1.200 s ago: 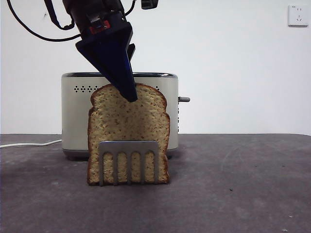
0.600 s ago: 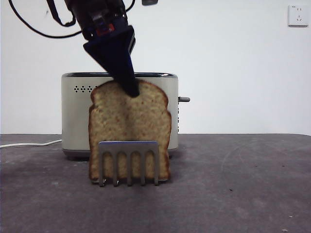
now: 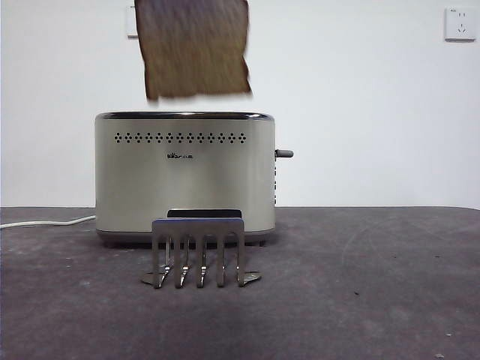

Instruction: Pick up a slice of bread from the rack,put the bread on the toaster,press the button

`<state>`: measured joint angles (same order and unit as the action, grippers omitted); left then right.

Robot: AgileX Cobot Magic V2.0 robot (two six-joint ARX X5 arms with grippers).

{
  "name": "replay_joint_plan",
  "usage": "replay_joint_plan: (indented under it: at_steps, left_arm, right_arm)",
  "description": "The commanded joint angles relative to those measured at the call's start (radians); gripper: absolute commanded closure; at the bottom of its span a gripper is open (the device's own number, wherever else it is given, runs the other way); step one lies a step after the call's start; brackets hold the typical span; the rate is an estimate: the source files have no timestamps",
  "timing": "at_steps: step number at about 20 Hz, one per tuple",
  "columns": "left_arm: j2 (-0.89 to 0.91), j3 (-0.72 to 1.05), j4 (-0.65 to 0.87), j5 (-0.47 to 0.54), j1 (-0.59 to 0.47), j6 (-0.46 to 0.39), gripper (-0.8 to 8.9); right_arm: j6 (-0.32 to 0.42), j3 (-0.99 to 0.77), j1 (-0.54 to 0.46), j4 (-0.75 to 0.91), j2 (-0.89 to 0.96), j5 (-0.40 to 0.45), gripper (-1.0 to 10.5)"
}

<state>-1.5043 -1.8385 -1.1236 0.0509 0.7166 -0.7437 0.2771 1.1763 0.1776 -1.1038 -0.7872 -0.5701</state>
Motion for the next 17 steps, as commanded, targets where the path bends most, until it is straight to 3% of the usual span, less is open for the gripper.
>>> replay_joint_plan:
  at_steps: [1,4,10,12,17]
  left_arm:
    - [0.003,-0.053,0.018,0.091,0.001,-0.084,8.22]
    - [-0.004,-0.053,0.068,0.118,-0.034,-0.179,8.22]
    - [-0.058,-0.053,0.092,0.003,-0.135,-0.274,8.22]
    - [-0.064,-0.053,0.093,-0.076,-0.164,-0.283,8.22]
    - [-0.074,-0.053,0.103,-0.163,-0.228,-0.319,8.22]
  right_arm:
    - [0.005,0.001,0.002,0.002,-0.005,-0.005,9.6]
    - [0.005,0.001,0.002,0.002,-0.005,-0.005,9.6]
    - [0.005,0.001,0.002,-0.006,-0.005,-0.005,9.6]
    - [0.005,0.001,0.002,-0.006,-0.005,-0.005,9.6]
    - [0.005,0.001,0.002,-0.005,-0.014,-0.006,9.6]
